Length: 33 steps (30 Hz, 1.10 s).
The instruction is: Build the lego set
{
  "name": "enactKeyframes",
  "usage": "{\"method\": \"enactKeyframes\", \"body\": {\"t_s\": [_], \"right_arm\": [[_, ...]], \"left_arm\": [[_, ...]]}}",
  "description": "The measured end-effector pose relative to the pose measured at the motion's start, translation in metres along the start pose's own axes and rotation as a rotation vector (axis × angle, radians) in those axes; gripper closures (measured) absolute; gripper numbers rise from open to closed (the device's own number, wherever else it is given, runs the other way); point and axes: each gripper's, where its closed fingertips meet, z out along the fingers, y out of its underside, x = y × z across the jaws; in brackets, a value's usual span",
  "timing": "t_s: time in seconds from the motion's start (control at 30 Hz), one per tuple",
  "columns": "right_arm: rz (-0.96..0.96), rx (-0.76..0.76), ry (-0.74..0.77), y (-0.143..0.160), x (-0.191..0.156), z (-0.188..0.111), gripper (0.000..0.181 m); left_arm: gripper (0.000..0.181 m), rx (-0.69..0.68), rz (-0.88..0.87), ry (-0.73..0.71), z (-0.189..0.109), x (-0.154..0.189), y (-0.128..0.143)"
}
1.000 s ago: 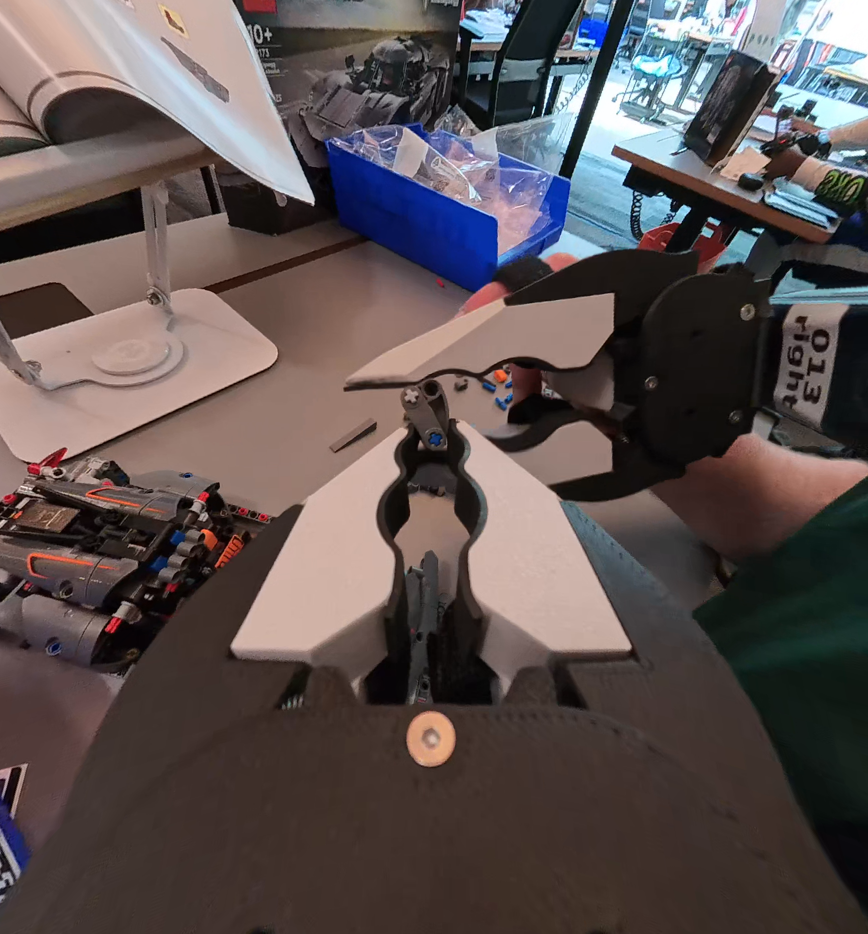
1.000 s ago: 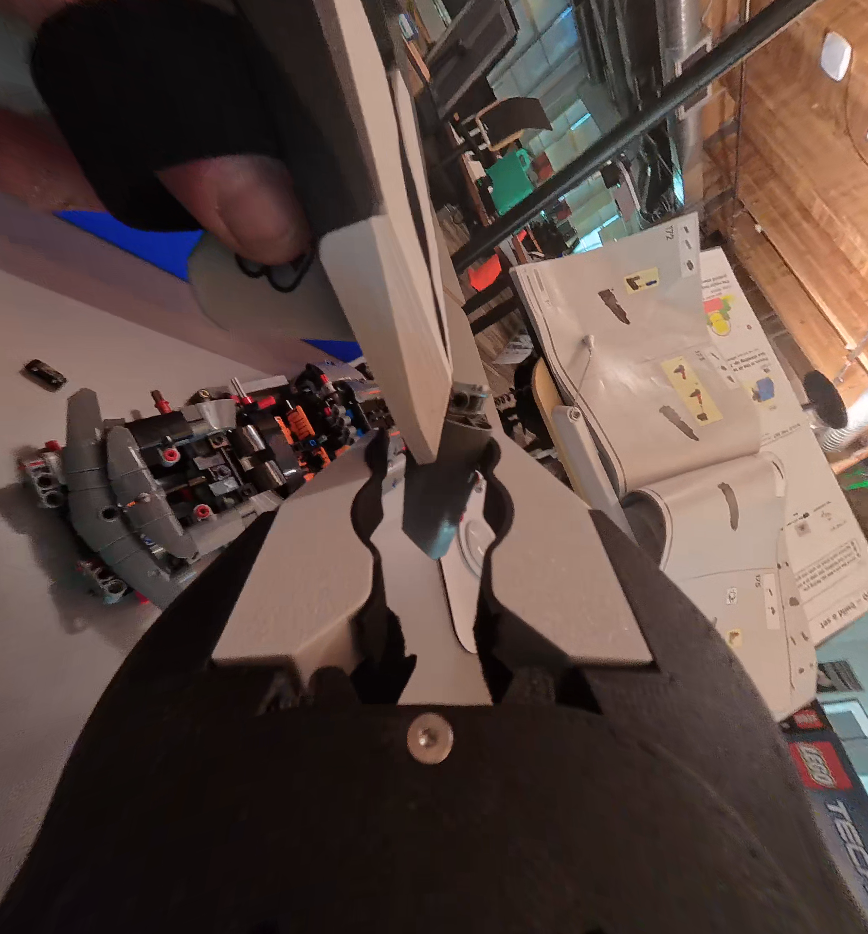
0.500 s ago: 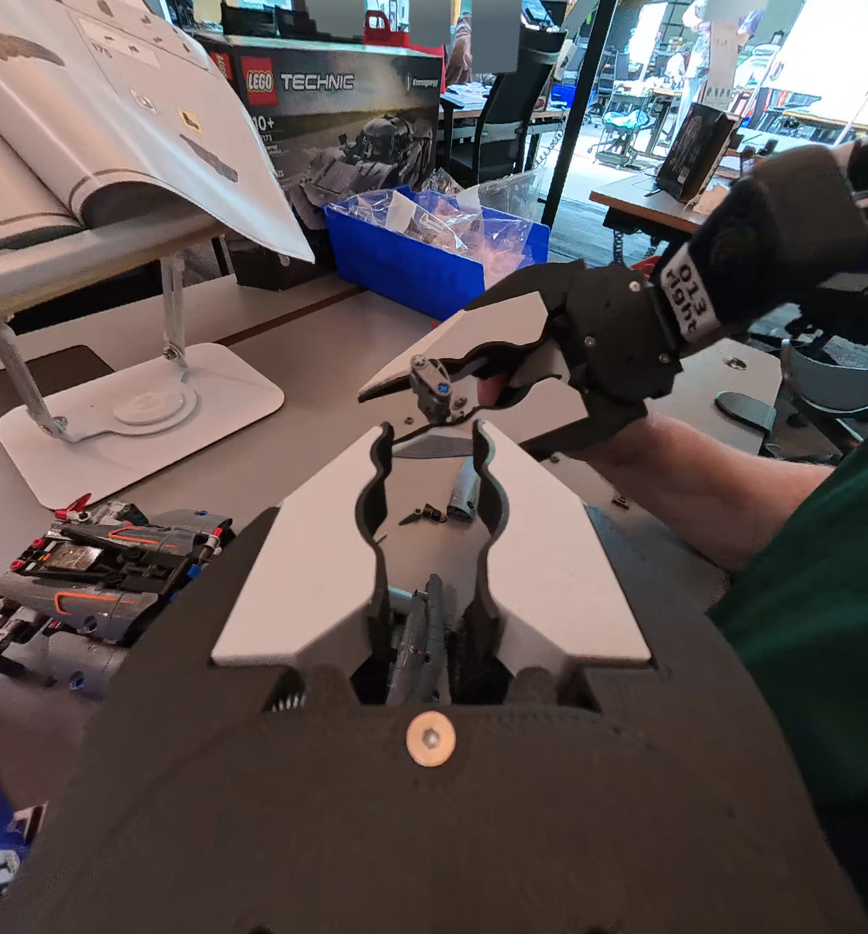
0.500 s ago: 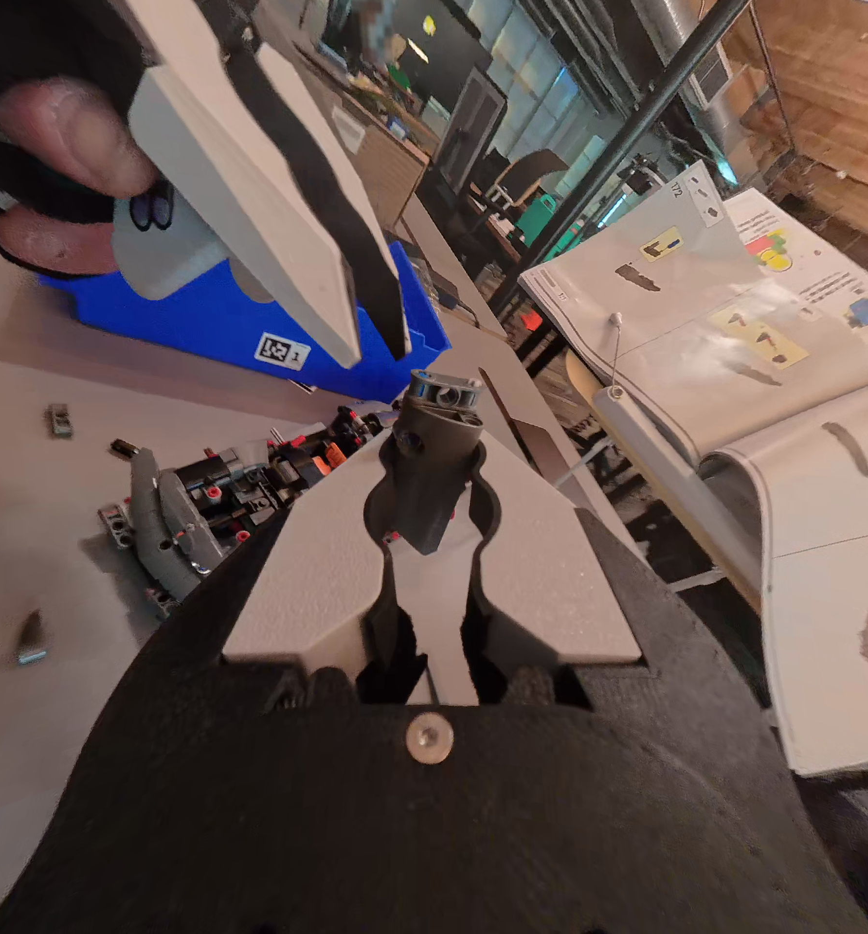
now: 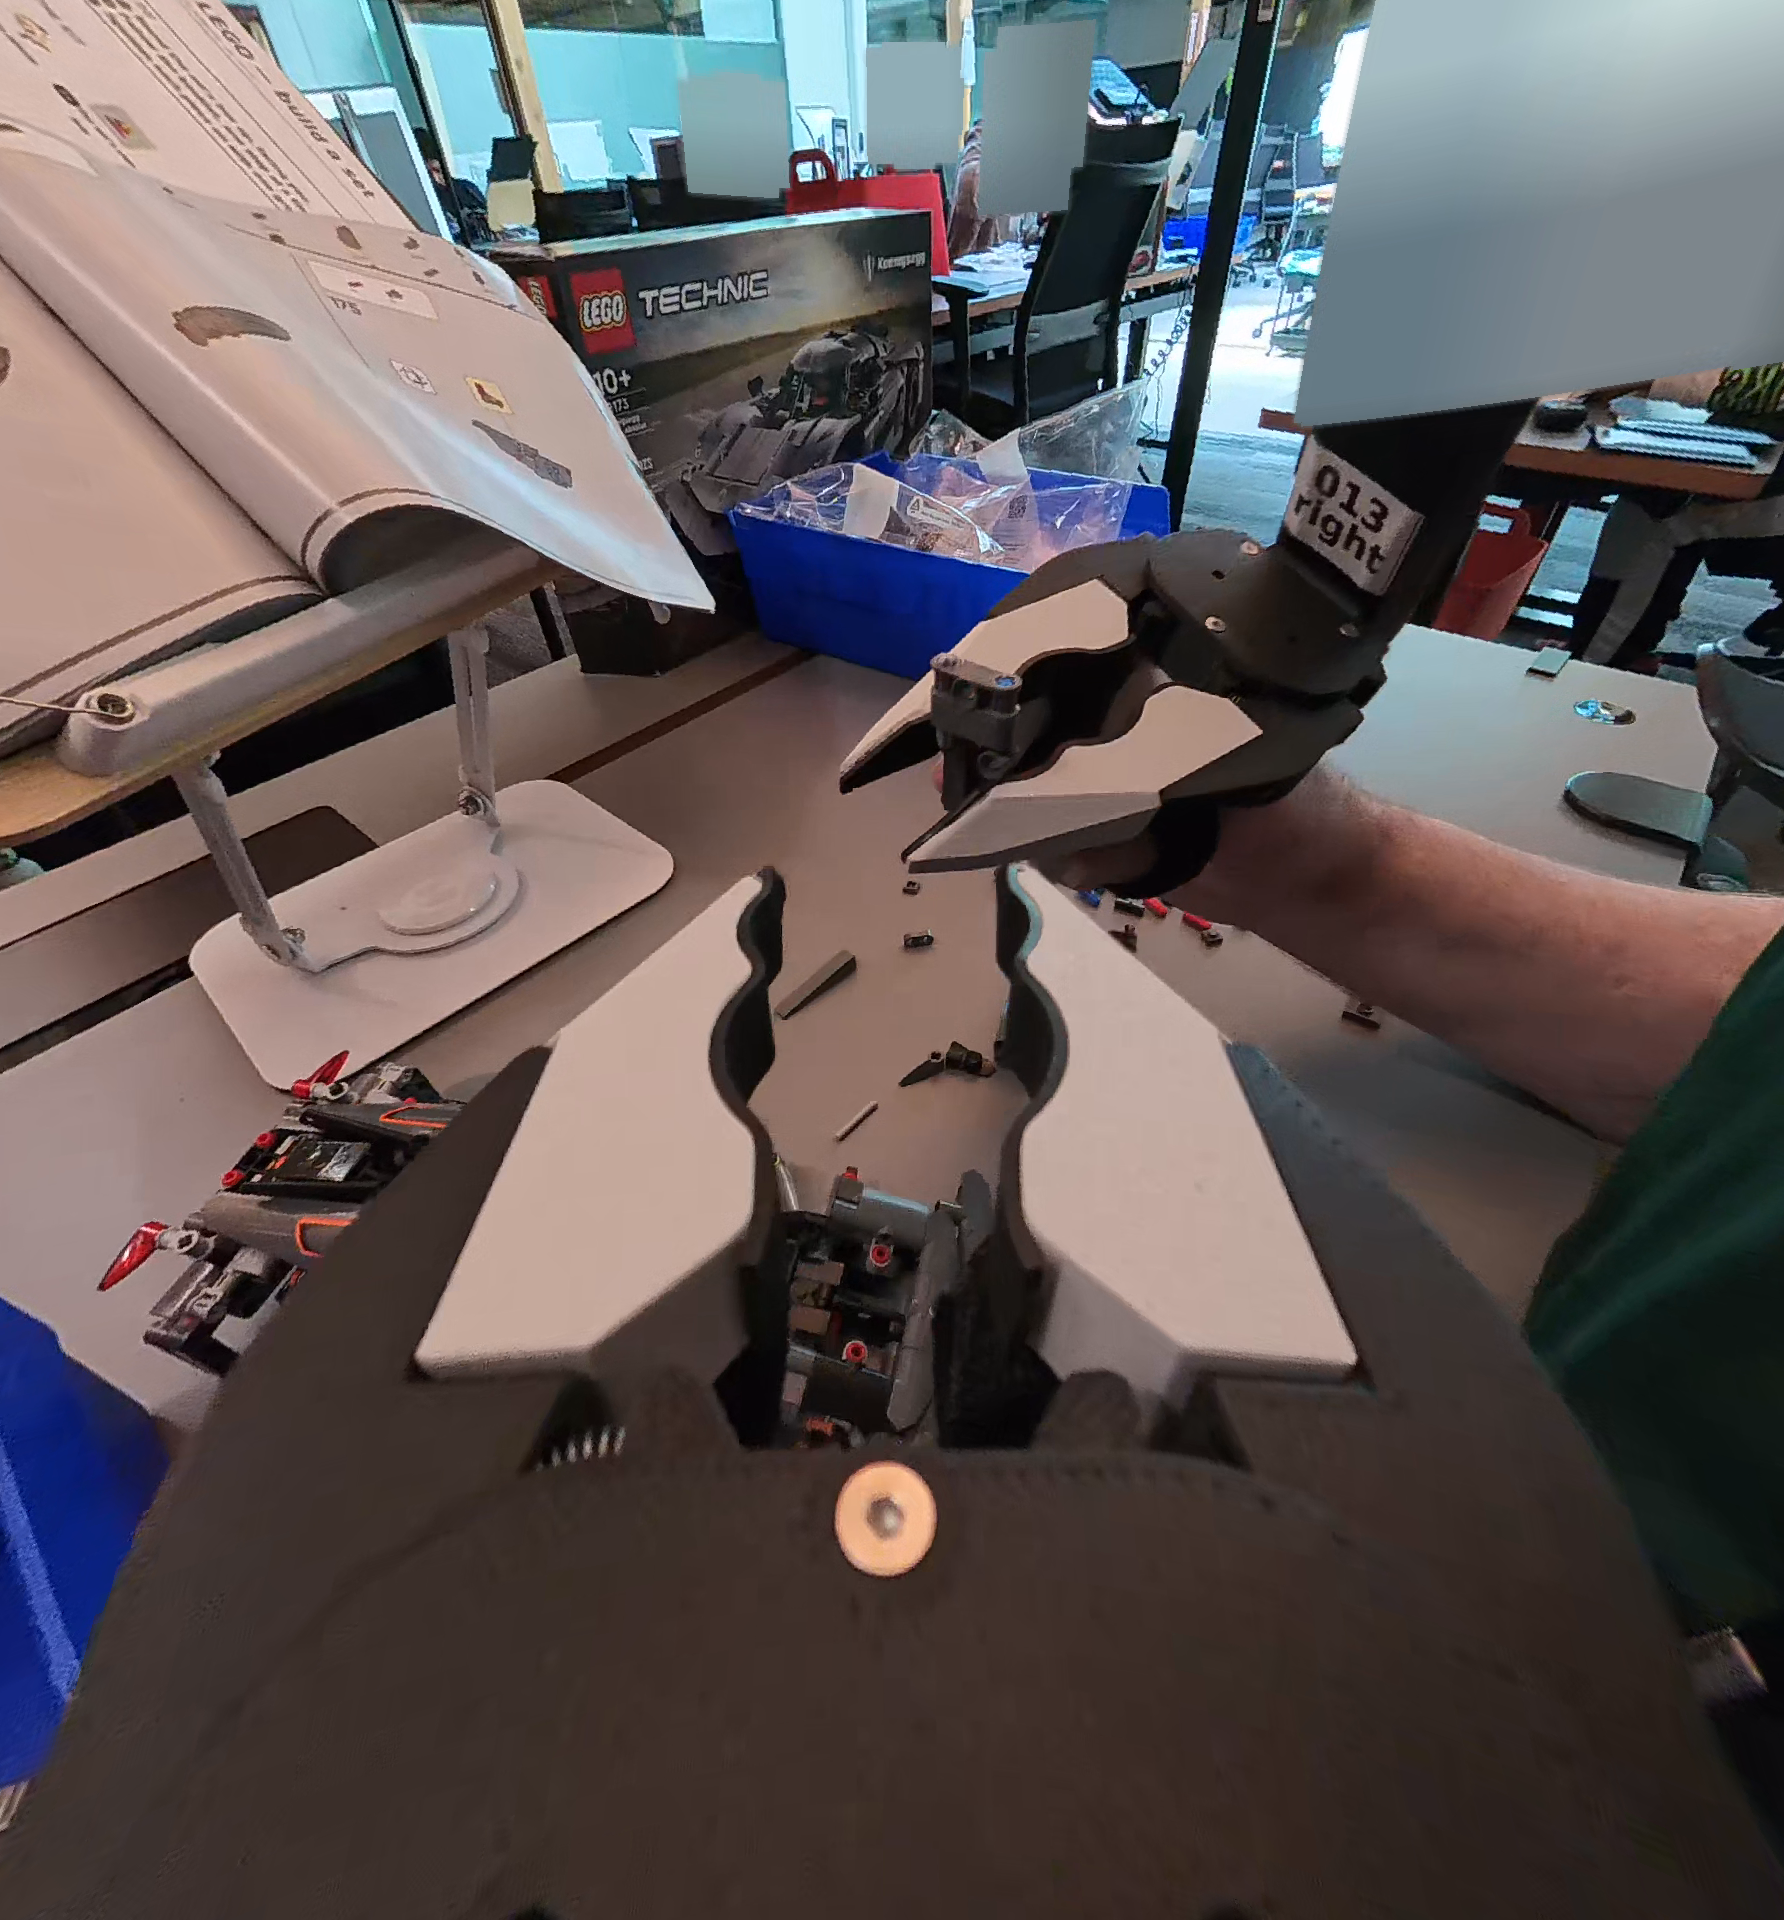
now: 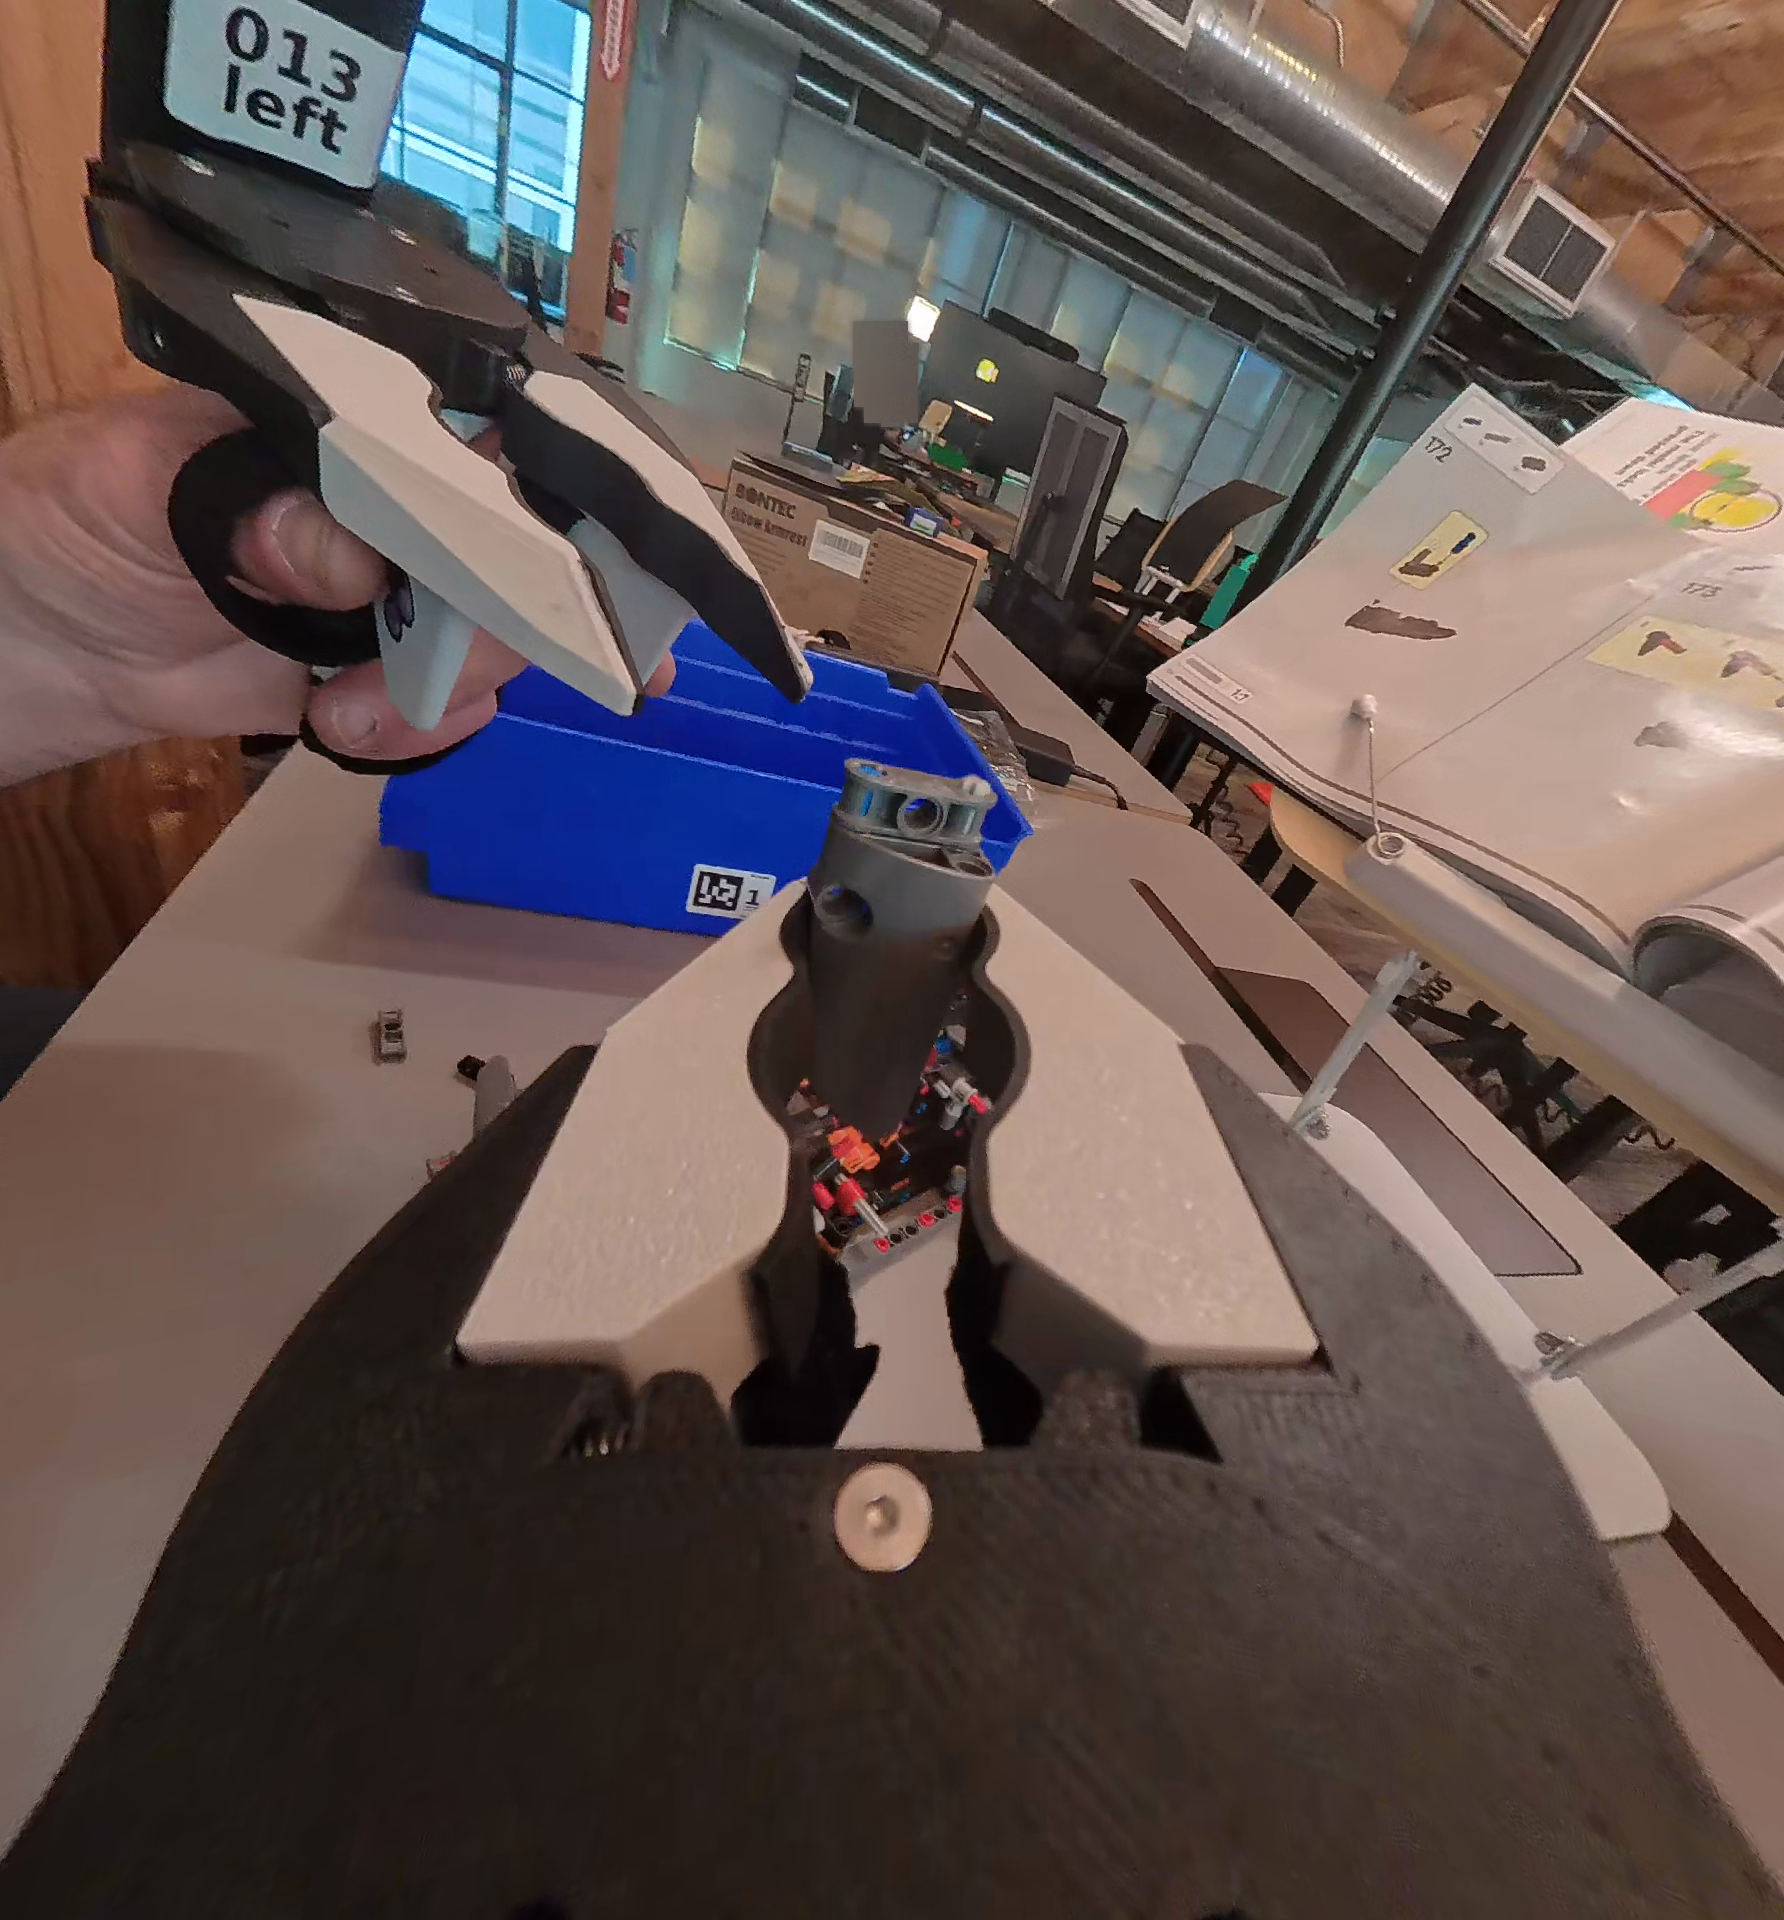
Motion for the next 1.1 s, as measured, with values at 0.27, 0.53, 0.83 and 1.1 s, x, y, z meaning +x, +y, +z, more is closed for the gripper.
{"method": "enactKeyframes", "body": {"t_s": [0.27,0.53,0.83,1.1], "right_arm": [[0.041,0.024,-0.036,0.000,-0.003,-0.001,0.160],[0.062,0.023,-0.079,0.004,-0.007,-0.001,0.160],[-0.004,-0.336,-0.303,0.048,-0.052,-0.019,0.160],[-0.011,-0.798,-0.465,0.124,-0.104,-0.067,0.160]], "left_arm": [[0.145,-0.039,0.019,-0.006,-0.001,-0.001,0.009],[0.147,-0.064,0.043,-0.033,-0.010,-0.004,0.015],[0.150,-0.129,0.059,-0.038,-0.035,-0.001,0.037],[0.152,-0.404,0.131,0.119,-0.032,0.040,0.115]]}}
